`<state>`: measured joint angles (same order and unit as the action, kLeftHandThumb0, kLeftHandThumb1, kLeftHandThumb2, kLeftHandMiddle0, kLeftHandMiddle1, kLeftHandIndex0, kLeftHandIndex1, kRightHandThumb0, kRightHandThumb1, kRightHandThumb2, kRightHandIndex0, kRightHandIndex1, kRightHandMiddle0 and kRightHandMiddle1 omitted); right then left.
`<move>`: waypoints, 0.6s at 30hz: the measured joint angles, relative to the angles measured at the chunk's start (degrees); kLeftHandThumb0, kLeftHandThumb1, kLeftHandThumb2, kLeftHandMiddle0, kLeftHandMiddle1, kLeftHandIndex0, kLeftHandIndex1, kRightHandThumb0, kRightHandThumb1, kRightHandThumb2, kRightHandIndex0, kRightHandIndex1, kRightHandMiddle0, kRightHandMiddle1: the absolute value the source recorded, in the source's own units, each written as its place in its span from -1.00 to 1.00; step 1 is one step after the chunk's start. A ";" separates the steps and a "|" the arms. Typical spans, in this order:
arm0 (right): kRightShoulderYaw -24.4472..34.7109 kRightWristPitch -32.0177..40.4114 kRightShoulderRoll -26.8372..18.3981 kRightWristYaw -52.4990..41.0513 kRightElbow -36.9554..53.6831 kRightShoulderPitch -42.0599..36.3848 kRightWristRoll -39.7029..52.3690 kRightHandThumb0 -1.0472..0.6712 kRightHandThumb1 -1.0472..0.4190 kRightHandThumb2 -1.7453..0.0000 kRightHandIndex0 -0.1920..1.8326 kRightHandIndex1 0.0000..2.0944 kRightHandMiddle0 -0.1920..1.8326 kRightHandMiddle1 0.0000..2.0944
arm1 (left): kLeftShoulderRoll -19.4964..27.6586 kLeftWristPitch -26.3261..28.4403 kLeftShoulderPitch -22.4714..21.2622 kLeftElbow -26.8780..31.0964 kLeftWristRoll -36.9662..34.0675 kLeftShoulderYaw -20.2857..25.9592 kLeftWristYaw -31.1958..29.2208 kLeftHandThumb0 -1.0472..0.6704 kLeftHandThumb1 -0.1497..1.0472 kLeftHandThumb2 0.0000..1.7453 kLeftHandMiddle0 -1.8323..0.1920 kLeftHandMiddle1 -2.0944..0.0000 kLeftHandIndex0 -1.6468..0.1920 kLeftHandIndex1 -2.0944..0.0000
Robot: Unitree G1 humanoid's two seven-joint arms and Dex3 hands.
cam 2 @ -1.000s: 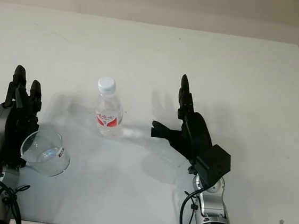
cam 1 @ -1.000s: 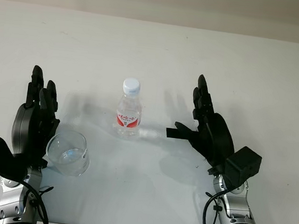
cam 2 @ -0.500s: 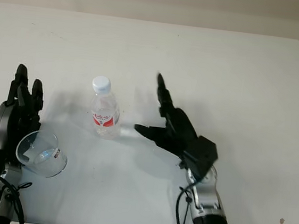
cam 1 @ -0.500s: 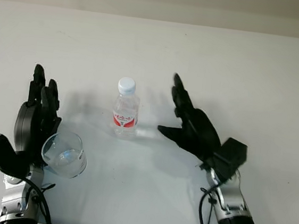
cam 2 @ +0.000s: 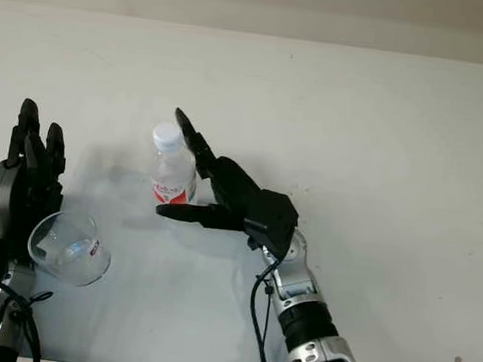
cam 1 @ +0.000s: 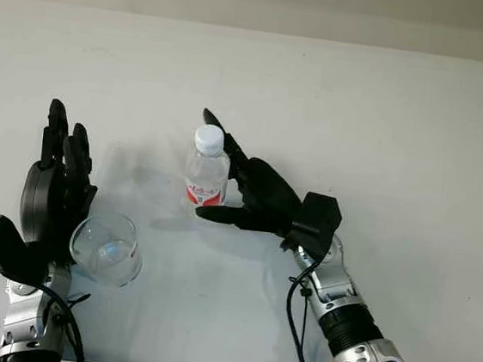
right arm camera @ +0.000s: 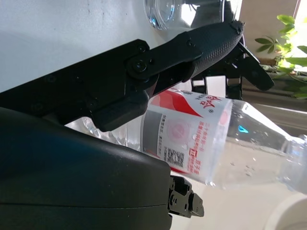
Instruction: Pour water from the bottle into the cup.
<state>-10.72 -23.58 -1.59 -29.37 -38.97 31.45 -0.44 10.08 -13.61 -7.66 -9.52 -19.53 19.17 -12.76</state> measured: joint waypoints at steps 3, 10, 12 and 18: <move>-0.25 -0.42 0.42 -1.11 -1.63 0.40 0.01 -1.00 -0.91 0.93 -1.00 -1.00 -1.00 -1.00 | 0.00 0.00 0.04 0.06 -0.01 0.02 0.00 -0.62 1.00 -0.18 0.97 0.95 1.00 1.00; -0.55 -2.51 0.95 -1.73 -3.88 0.58 -0.75 -0.91 -0.90 0.94 -1.00 -1.00 -1.00 -1.00 | 0.00 0.00 0.05 0.06 0.00 0.10 0.06 -0.63 1.00 -0.18 0.97 0.95 1.00 1.00; -0.27 -2.54 1.65 -1.37 -4.17 0.57 -0.50 -0.80 -0.86 0.95 -1.00 -1.00 -1.00 -1.00 | 0.00 0.00 0.05 0.05 0.00 0.10 0.06 -0.62 1.00 -0.18 0.97 0.95 1.00 1.00; 0.74 0.49 4.11 -0.87 -4.63 0.95 1.39 -0.49 -0.79 0.95 -0.85 -0.92 -0.97 -0.99 | 0.00 -0.05 0.04 0.01 0.00 0.08 0.05 -0.62 1.00 -0.18 0.97 0.95 1.00 1.00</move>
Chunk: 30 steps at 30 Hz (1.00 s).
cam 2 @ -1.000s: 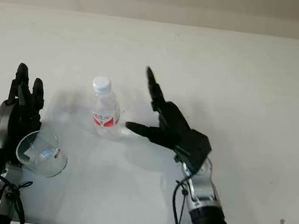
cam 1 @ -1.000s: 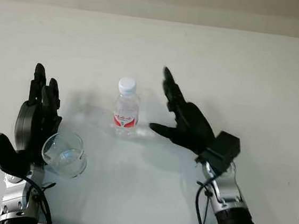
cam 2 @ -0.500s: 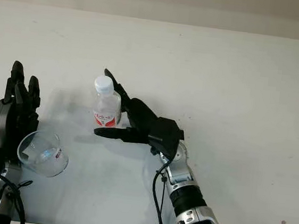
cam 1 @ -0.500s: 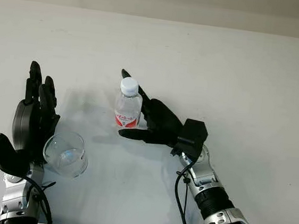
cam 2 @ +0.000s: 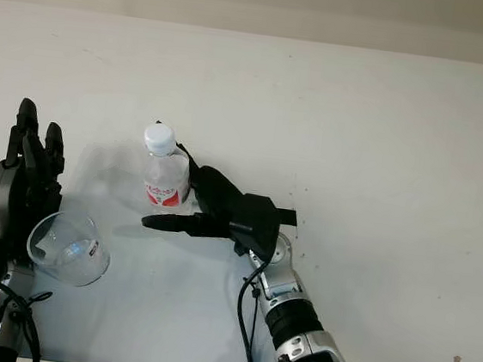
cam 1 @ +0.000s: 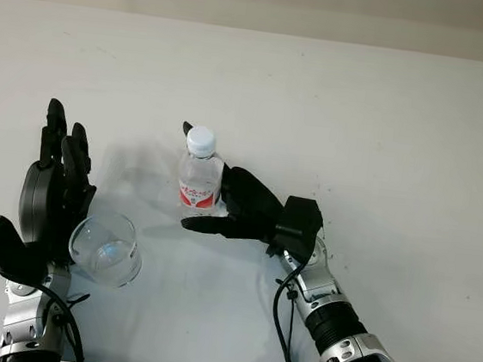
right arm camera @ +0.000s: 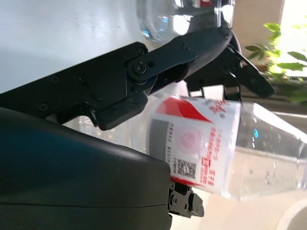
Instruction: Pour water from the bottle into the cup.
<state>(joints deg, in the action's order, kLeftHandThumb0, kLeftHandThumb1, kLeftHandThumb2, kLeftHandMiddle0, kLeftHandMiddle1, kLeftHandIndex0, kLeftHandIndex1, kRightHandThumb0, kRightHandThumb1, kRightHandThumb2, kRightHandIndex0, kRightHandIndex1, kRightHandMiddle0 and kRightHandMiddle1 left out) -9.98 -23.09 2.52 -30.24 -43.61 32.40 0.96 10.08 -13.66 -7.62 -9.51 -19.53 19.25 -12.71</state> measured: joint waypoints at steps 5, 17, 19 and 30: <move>0.25 2.59 1.69 1.53 0.28 0.26 0.25 -0.39 -0.82 0.94 -0.99 0.49 -0.97 -0.15 | -0.05 -0.02 0.00 0.01 0.01 -0.03 0.07 -0.61 1.00 -0.17 0.97 0.95 1.00 1.00; -1.97 2.45 1.55 -1.10 0.83 0.39 -1.12 -0.51 -0.96 0.93 0.91 1.00 0.47 1.00 | -0.35 -0.32 0.31 0.50 0.02 -0.18 0.05 -0.61 1.00 -0.17 0.98 0.95 1.00 1.00; -3.39 2.44 1.01 -2.53 1.65 0.81 -2.63 -0.52 -0.99 0.83 0.98 1.00 0.88 1.00 | -0.44 -0.33 0.32 0.51 0.01 -0.21 0.03 -0.60 1.00 -0.18 0.98 0.95 1.00 1.00; -5.15 -0.36 -0.78 3.54 4.92 -0.12 -8.15 -0.36 -1.00 0.32 1.00 1.00 1.00 1.00 | -0.53 -0.37 0.27 0.53 0.00 -0.21 -0.03 -0.61 1.00 -0.19 0.97 0.95 1.00 1.00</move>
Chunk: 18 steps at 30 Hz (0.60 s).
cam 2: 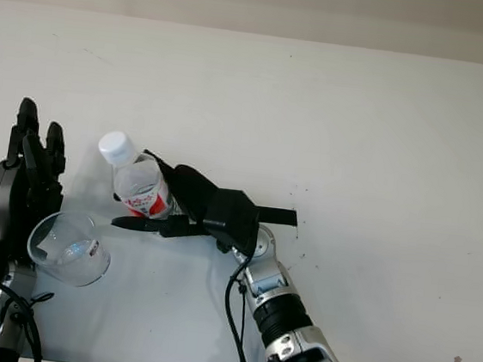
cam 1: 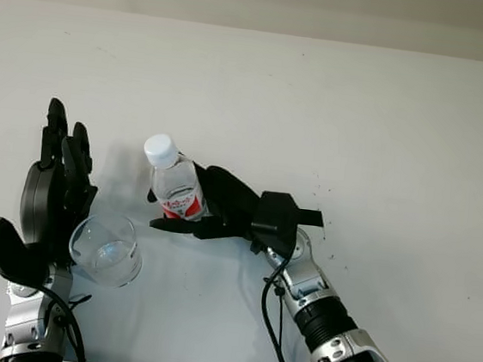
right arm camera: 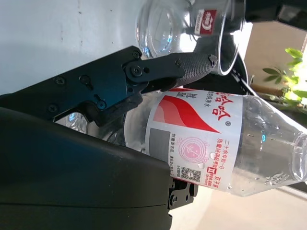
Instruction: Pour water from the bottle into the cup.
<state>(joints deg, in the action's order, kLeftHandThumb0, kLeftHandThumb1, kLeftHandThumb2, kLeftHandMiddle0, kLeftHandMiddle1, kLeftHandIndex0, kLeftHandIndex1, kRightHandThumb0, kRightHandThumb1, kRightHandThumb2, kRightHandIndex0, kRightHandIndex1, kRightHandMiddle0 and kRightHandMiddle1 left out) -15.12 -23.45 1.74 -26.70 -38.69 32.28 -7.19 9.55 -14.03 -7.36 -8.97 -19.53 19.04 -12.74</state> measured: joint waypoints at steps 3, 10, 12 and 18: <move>0.10 -0.81 -0.70 3.95 -0.49 1.15 -2.22 -0.37 -1.00 0.22 1.00 1.00 1.00 1.00 | 0.00 0.00 -0.04 -0.06 -0.05 0.00 -0.13 -0.61 1.00 -0.19 0.97 0.95 1.00 1.00; -0.47 -8.55 -5.34 13.74 -5.75 12.44 -10.95 -0.29 -1.00 0.15 1.00 1.00 0.74 1.00 | 0.11 -0.01 -0.31 -0.66 -0.27 -0.02 -0.78 -0.61 1.00 -0.20 0.98 0.95 1.00 1.00; -1.00 -10.33 -5.90 15.47 -6.73 14.98 -13.13 -0.26 -1.00 0.19 0.99 1.00 0.61 1.00 | 0.09 -0.09 -0.40 -0.71 -0.25 -0.06 -0.78 -0.61 1.00 -0.20 0.99 0.95 1.00 1.00; -5.57 -15.01 -9.98 27.68 -7.98 22.05 -26.31 -0.31 -1.00 0.46 0.52 1.00 0.16 1.00 | -0.05 -0.19 -0.68 -0.54 0.15 -0.33 -0.18 -0.63 1.00 -0.21 0.97 0.95 1.00 1.00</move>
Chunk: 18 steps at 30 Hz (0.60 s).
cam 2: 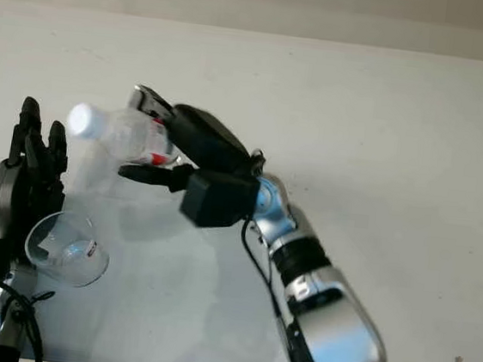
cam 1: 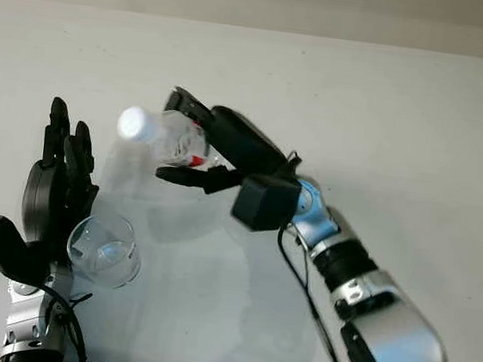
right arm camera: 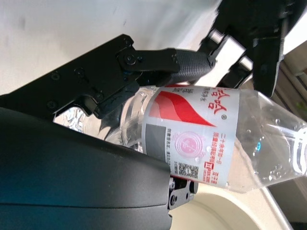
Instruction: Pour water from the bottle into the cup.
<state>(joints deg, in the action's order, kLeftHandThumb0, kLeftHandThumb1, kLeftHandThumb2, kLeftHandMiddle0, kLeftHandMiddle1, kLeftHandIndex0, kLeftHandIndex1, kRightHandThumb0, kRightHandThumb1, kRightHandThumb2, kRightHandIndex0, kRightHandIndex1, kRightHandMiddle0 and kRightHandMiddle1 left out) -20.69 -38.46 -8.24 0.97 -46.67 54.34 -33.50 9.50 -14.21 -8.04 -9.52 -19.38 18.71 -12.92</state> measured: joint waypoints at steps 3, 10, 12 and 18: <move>-1.86 -1.38 -2.28 5.81 -1.09 2.85 -5.03 -0.35 -1.00 0.50 0.42 1.00 0.10 1.00 | -0.05 0.30 0.03 0.16 0.01 -0.04 0.40 -0.65 1.00 -0.23 0.96 0.94 0.99 0.99; -5.94 -5.63 -4.34 15.44 -3.12 7.76 -11.88 -0.39 -1.00 0.51 0.36 1.00 0.03 1.00 | -0.11 0.39 0.06 0.30 0.15 -0.33 1.17 -0.66 1.00 -0.24 0.96 0.95 1.00 0.99; -7.22 -6.86 -4.55 19.10 -3.10 8.68 -14.29 -0.39 -1.00 0.52 0.36 1.00 0.03 1.00 | -0.16 0.39 0.06 0.37 0.16 -0.37 1.25 -0.66 1.00 -0.25 0.95 0.95 1.00 0.99; -10.73 -8.19 -5.37 28.85 -3.07 9.48 -20.32 -0.42 -1.00 0.47 0.39 1.00 0.05 1.00 | -0.33 0.38 0.07 0.52 0.16 -0.35 1.40 -0.66 1.00 -0.26 0.95 0.95 1.00 0.98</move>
<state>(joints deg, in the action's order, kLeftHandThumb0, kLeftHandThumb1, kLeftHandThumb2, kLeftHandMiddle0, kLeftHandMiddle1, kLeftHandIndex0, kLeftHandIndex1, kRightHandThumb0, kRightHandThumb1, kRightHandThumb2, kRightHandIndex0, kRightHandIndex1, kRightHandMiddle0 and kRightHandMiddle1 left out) -31.43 -46.65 -13.61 29.82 -49.73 63.81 -53.82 9.17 -13.83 -7.97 -9.00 -19.22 18.36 -11.52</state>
